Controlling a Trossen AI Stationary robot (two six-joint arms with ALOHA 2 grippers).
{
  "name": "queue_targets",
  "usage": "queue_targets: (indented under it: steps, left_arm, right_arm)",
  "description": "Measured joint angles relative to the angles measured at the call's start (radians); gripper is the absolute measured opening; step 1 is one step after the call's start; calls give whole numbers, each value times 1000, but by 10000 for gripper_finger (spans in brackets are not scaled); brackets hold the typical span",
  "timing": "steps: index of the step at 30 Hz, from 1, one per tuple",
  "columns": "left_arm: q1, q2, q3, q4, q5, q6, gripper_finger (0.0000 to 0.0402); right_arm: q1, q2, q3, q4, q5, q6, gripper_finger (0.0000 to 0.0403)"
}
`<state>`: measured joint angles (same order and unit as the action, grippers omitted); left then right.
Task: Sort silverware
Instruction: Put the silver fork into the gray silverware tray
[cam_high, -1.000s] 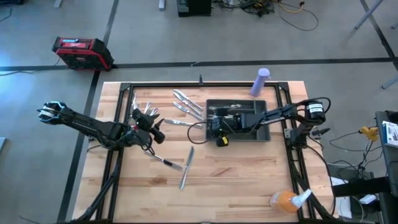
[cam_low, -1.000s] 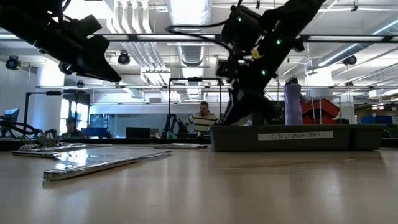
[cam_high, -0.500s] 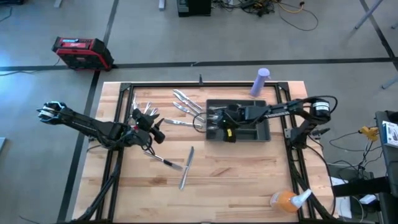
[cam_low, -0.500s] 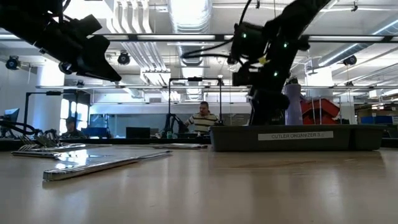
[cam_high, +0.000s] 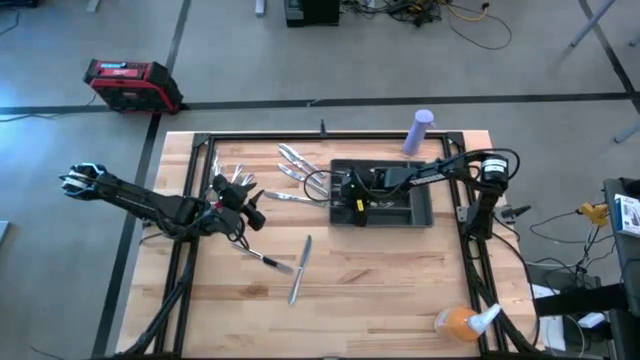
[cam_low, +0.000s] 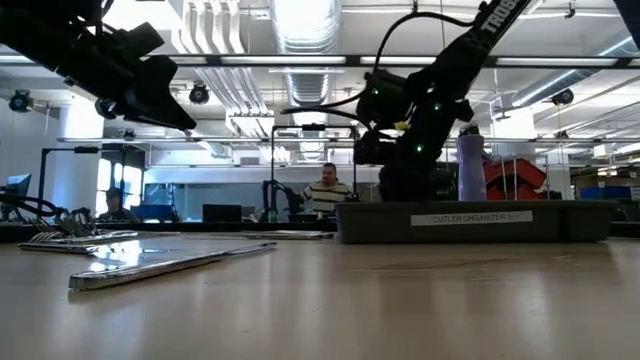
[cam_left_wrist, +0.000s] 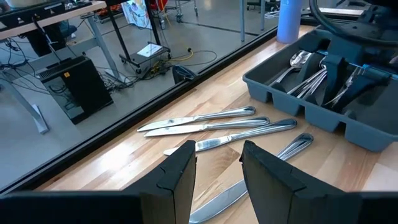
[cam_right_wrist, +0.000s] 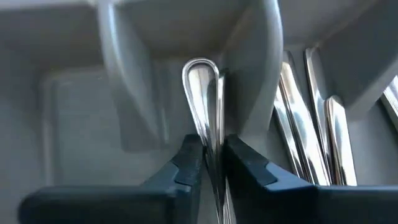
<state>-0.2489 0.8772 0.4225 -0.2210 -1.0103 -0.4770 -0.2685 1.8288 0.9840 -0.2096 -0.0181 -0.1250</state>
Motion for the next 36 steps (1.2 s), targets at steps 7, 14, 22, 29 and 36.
queue_targets:
  steps: [7,14,22,29,36]
  left_arm:
    - [0,0,0,0,0,0,117]
    - [0,0,0,0,0,0,117]
    - [0,0,0,0,0,0,117]
    - [0,0,0,-1,0,0,117]
    - [0,0,0,-1,0,0,117]
  right_arm:
    - [43,-19,29,-60,79,-34,11]
    - [62,-20,42,-76,117,-52,1]
    - [89,-27,44,-77,238,-78,0]
    - [125,-43,138,-247,288,-71,0]
    - [119,-40,162,-269,287,-52,0]
